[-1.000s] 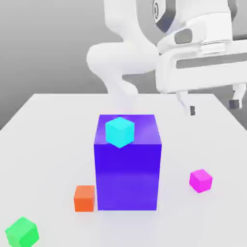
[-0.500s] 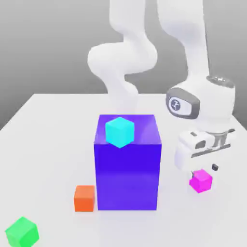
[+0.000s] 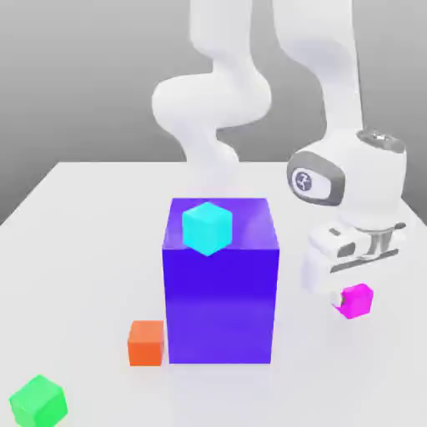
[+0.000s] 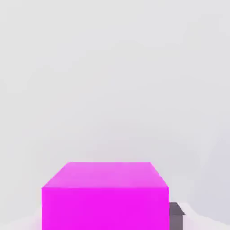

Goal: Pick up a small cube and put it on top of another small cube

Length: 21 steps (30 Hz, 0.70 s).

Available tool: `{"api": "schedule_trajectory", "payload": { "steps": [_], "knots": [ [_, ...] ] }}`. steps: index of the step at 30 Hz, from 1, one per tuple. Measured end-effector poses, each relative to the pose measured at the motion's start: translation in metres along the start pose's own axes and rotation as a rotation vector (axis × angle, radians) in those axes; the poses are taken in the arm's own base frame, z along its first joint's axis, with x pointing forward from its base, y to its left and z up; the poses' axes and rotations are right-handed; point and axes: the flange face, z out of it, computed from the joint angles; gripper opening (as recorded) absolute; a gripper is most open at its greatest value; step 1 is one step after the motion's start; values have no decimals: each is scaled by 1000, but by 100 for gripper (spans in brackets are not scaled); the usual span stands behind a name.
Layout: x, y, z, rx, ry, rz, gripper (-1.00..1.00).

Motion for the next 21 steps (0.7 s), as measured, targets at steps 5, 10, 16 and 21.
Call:
{"api": "schedule_trajectory", "payload": {
  "steps": [5,10,16,21],
  "knots": [
    [109,10,-36,71,6,180,-100],
    [232,79,-56,95,14,342,-100],
    [326,201,-71,94,30,495,-100],
    [357,321,-63,37,17,604,-100]
  ]
}}
